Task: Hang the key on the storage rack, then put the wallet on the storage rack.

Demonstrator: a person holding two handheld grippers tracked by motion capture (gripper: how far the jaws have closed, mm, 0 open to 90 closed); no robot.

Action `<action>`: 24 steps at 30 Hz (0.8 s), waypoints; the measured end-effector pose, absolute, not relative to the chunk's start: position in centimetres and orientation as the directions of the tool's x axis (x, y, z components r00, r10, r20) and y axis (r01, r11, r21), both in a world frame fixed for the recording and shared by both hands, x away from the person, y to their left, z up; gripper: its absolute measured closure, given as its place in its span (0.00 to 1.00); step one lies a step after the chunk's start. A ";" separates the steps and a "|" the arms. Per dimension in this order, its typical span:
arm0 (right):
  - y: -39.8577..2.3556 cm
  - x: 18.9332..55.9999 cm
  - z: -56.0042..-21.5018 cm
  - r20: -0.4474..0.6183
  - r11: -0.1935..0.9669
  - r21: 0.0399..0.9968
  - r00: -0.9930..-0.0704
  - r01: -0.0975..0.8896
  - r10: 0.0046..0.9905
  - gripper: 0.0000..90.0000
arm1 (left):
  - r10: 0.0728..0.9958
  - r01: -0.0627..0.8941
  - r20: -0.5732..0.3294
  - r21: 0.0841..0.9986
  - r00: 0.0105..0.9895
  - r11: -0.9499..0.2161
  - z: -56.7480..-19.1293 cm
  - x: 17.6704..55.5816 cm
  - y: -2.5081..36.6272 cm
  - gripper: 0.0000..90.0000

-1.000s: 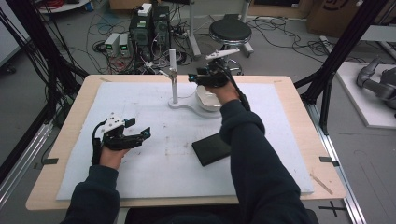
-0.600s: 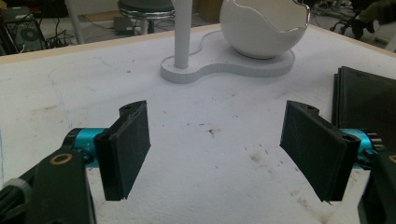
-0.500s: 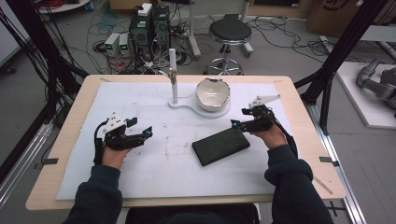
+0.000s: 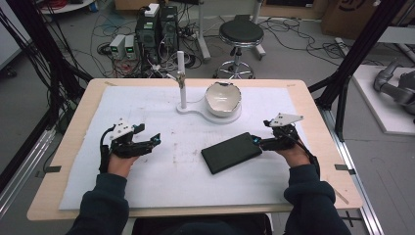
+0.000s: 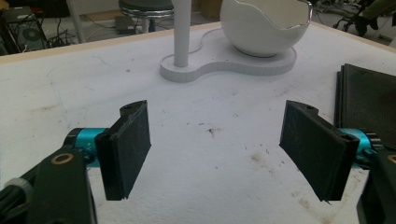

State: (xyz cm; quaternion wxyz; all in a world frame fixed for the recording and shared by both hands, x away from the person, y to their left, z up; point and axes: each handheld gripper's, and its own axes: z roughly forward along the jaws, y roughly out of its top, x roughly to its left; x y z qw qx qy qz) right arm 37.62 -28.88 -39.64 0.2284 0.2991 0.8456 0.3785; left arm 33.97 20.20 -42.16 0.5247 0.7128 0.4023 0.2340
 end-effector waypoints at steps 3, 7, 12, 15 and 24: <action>-29.4 37.4 -39.5 -0.126 0.494 0.802 -0.712 0.337 0.691 0.28 | 0.817 0.324 -0.092 0.938 0.569 -0.120 -42.1 34.1 20.1 0.27; -30.5 37.0 -39.8 -0.043 0.434 0.818 -0.712 0.378 0.701 0.24 | 0.809 0.327 -0.093 0.936 0.581 -0.127 -42.1 34.1 19.9 0.27; -31.7 36.4 -40.1 -0.003 0.397 0.828 -0.704 0.397 0.710 0.24 | 0.804 0.325 -0.097 0.937 0.587 -0.124 -42.1 34.1 19.8 0.30; -32.1 36.2 -40.5 0.002 0.404 0.820 -0.707 0.406 0.707 0.24 | 0.804 0.323 -0.090 0.937 0.588 -0.131 -42.1 34.1 19.7 0.30; -30.9 36.5 -41.4 0.002 0.445 0.798 -0.740 0.406 0.673 0.25 | 0.765 0.311 -0.046 0.928 0.642 -0.205 -42.1 33.6 17.3 0.30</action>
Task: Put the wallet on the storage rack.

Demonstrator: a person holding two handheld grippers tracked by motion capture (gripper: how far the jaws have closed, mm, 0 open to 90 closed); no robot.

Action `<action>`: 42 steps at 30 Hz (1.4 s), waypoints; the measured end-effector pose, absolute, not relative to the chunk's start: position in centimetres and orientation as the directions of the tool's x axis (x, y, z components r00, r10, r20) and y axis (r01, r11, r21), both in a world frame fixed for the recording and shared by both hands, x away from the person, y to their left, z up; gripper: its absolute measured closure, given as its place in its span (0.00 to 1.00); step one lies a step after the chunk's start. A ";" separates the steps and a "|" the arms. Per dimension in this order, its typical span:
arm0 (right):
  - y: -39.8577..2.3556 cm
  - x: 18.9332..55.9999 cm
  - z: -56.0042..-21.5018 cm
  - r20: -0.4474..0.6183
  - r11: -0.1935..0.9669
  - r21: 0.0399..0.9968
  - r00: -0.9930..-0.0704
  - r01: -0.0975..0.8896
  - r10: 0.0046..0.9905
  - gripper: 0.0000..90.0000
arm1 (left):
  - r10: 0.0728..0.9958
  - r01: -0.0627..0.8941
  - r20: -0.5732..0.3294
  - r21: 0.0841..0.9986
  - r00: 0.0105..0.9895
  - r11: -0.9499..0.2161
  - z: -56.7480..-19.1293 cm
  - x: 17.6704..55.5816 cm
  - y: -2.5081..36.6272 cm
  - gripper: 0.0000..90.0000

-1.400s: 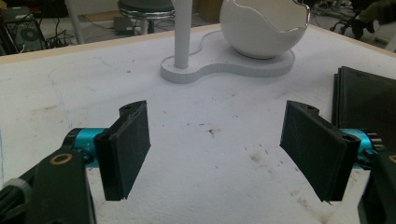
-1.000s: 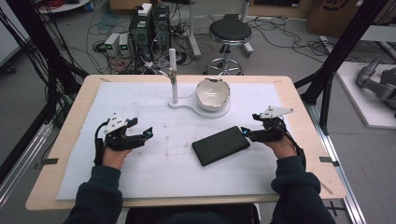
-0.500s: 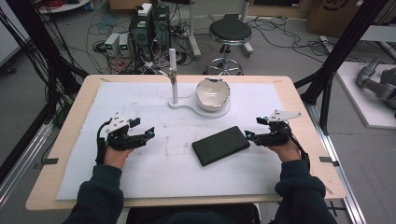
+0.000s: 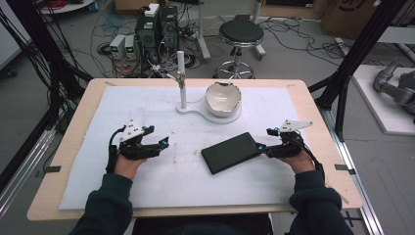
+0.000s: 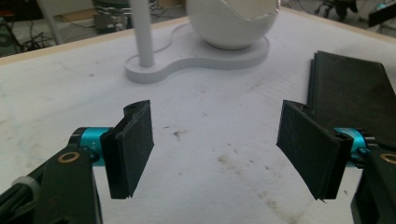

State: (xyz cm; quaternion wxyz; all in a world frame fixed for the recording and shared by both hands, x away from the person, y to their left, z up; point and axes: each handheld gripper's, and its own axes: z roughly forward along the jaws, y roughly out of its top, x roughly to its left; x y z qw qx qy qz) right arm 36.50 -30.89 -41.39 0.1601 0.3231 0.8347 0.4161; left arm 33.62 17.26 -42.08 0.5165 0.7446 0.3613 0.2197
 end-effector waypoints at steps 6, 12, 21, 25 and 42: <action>-29.7 37.0 -42.6 0.051 0.454 0.770 -0.753 0.448 0.656 0.25 | 0.725 0.339 -0.069 0.911 0.686 -0.235 -42.4 34.2 14.2 0.29; -29.5 37.3 -43.2 0.089 0.457 0.749 -0.756 0.480 0.648 0.26 | 0.678 0.365 -0.072 0.882 0.731 -0.299 -43.1 34.5 11.2 0.27; -28.6 36.8 -43.4 -0.013 0.569 0.734 -0.830 0.371 0.558 0.27 | 0.679 0.354 -0.039 0.874 0.733 -0.332 -43.2 34.4 10.0 0.33; -28.2 36.8 -44.0 -0.025 0.615 0.688 -0.835 0.384 0.549 0.24 | 0.666 0.356 -0.055 0.876 0.744 -0.326 -43.2 34.4 9.9 0.40; -27.5 36.3 -43.7 0.020 0.615 0.713 -0.887 0.335 0.460 0.34 | 0.649 0.391 -0.032 0.821 0.760 -0.416 -44.6 34.5 8.6 0.40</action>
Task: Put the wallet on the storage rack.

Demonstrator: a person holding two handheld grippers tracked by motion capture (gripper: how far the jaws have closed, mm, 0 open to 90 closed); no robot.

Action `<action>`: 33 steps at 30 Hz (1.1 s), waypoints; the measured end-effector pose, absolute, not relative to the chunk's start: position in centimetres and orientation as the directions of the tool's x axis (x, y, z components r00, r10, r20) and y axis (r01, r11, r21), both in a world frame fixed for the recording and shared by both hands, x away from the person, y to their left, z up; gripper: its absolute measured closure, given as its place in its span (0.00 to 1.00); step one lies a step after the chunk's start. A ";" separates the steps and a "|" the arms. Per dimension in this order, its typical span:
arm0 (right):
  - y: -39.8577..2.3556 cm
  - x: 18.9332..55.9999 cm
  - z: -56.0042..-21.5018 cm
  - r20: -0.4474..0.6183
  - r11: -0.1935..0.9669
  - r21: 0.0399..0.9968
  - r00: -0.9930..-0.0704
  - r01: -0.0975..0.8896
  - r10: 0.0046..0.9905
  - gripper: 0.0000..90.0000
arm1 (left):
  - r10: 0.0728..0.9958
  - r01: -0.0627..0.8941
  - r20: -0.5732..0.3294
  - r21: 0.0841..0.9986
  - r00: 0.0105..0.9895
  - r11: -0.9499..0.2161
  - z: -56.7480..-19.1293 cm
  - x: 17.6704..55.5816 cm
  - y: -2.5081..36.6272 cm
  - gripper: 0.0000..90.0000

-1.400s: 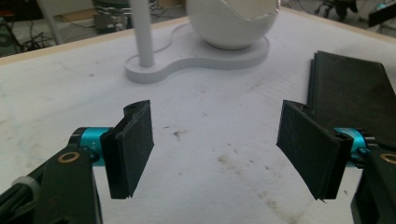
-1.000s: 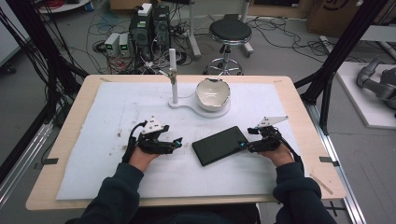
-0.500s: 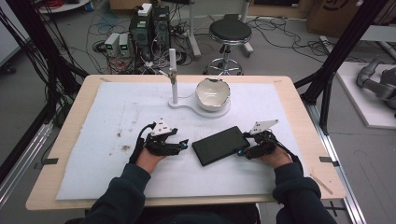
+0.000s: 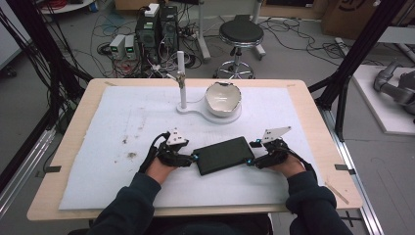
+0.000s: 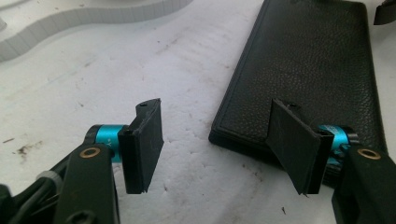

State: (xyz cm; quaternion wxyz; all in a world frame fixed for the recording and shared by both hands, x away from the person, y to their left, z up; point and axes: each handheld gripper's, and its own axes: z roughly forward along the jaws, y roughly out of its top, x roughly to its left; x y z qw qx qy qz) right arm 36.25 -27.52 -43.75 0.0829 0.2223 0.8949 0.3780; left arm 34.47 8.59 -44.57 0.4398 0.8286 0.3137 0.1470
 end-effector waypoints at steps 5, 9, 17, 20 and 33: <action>-26.6 35.7 -44.2 -0.077 0.695 0.676 -0.914 0.245 0.398 0.24 | 0.656 0.407 -0.051 0.820 0.753 -0.403 -44.8 34.5 8.6 0.41; -26.4 35.7 -44.2 -0.113 0.705 0.671 -0.908 0.230 0.404 0.24 | 0.655 0.408 -0.054 0.819 0.754 -0.404 -44.8 34.5 8.7 0.42; -25.5 35.1 -44.2 -0.266 0.746 0.665 -0.921 0.039 0.285 0.27 | 0.641 0.403 -0.055 0.818 0.766 -0.410 -44.9 34.5 8.6 0.48; -25.1 35.0 -44.5 -0.293 0.760 0.650 -0.930 -0.025 0.220 0.31 | 0.640 0.402 -0.054 0.818 0.766 -0.411 -44.9 34.5 8.7 0.48; -25.0 34.4 -43.8 -0.309 0.740 0.670 -0.929 -0.060 0.204 0.82 | 0.671 0.377 -0.047 0.855 0.740 -0.356 -44.2 34.4 9.5 0.46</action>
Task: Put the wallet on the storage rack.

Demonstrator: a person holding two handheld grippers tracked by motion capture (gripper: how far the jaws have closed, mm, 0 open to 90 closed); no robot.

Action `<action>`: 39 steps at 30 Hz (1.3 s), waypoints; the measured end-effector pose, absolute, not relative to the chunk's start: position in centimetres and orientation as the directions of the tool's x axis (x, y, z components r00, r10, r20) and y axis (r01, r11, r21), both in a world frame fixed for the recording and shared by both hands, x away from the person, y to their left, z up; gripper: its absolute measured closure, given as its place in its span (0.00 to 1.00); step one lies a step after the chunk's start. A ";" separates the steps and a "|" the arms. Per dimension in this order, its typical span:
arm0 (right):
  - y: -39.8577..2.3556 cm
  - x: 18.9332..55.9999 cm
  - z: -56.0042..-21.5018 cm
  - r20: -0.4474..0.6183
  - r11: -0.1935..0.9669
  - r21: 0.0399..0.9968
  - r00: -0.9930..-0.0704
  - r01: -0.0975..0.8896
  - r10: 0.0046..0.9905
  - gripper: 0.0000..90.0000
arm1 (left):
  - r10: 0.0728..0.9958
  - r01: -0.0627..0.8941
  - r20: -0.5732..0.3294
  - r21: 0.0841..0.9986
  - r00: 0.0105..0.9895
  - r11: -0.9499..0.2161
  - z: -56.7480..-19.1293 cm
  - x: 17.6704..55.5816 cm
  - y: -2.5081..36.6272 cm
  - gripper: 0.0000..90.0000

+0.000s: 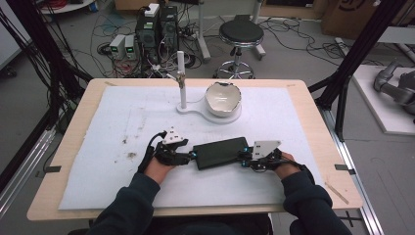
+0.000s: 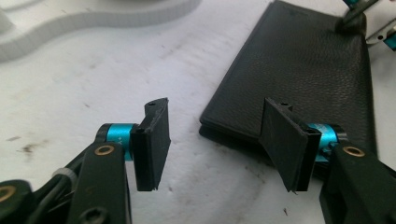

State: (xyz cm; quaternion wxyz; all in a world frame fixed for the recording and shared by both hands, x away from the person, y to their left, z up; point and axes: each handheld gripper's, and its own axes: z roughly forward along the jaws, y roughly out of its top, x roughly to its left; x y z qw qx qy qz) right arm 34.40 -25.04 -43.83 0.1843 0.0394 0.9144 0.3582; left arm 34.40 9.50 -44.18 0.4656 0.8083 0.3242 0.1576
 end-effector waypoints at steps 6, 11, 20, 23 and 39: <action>-24.9 34.2 -42.9 -0.279 0.702 0.712 -0.924 -0.017 0.261 0.89 | 0.715 0.348 -0.040 0.891 0.698 -0.291 -43.3 34.2 10.9 0.44; -25.6 34.3 -41.5 -0.193 0.626 0.776 -0.913 0.081 0.358 0.91 | 0.746 0.351 -0.052 0.902 0.664 -0.250 -42.9 34.3 12.7 0.44; -27.7 35.4 -39.2 0.039 0.421 0.856 -0.849 0.300 0.526 0.92 | 0.782 0.333 -0.060 0.923 0.620 -0.194 -42.1 34.4 15.1 0.44; -28.5 35.8 -39.0 0.070 0.355 0.865 -0.785 0.355 0.616 0.91 | 0.792 0.336 -0.064 0.924 0.607 -0.183 -42.1 34.5 15.6 0.44; -30.4 37.1 -40.4 0.094 0.240 0.903 -0.710 0.356 0.698 0.68 | 0.783 0.341 -0.059 0.918 0.619 -0.200 -42.2 34.4 15.5 0.43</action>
